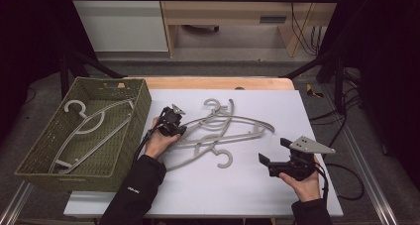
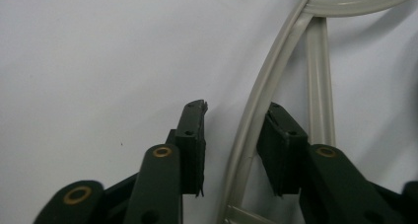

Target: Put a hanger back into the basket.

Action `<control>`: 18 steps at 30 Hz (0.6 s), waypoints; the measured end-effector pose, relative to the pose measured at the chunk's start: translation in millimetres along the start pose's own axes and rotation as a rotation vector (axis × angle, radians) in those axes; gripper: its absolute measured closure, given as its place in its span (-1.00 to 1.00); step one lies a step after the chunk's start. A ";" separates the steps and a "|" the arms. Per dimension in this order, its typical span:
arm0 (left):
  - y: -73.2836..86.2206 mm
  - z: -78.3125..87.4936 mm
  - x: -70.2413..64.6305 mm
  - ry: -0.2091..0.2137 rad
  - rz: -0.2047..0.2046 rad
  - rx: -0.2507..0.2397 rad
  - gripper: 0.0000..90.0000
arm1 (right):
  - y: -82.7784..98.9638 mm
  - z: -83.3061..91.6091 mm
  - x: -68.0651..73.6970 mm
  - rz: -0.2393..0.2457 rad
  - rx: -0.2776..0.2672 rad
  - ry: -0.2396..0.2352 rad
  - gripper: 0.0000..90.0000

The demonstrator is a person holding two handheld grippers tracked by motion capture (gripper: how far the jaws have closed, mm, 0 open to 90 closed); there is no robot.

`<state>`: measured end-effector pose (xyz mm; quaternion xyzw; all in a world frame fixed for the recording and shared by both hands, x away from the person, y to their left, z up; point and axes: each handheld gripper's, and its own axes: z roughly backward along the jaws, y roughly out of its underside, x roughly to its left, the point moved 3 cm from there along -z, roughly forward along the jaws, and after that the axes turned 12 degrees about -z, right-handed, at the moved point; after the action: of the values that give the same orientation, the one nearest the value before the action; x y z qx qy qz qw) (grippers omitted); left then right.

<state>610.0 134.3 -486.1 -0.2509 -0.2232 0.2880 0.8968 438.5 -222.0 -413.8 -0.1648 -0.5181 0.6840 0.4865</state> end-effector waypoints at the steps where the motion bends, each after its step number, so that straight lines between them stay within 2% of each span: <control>1: -1.5 2.2 -1.5 -0.003 -0.013 0.001 0.56 | -0.1 0.2 0.1 0.000 0.000 -0.001 -0.90; 9: -1.3 10.0 -6.5 0.022 -0.048 0.019 0.76 | -0.1 0.3 0.8 -0.004 -0.001 -0.001 -0.90; 10: -1.6 12.0 -7.0 0.011 -0.052 0.015 0.79 | -0.1 0.4 0.7 -0.003 0.000 0.000 -0.90; 11: -1.8 14.4 -6.9 0.007 -0.050 0.011 0.79 | -0.1 0.4 0.7 -0.003 0.000 0.000 -0.90; 12: -1.9 20.8 -5.5 0.030 -0.021 -0.009 0.82 | -0.2 0.5 0.9 -0.005 -0.002 -0.001 -0.90; 13: -1.8 24.1 -4.9 0.033 -0.012 -0.020 0.82 | -0.3 0.6 0.8 -0.004 -0.003 -0.001 -0.90; 15: -1.7 26.8 -4.5 0.041 -0.005 -0.028 0.82 | -0.3 0.8 0.6 -0.003 -0.003 0.001 -0.90; 18: -2.6 33.8 -5.3 0.029 -0.002 -0.047 0.82 | -0.4 0.8 0.6 -0.003 -0.003 0.001 -0.90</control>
<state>588.7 140.0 -459.8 -0.2759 -0.2170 0.2782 0.8941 437.8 -221.9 -412.9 -0.1649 -0.5192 0.6824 0.4874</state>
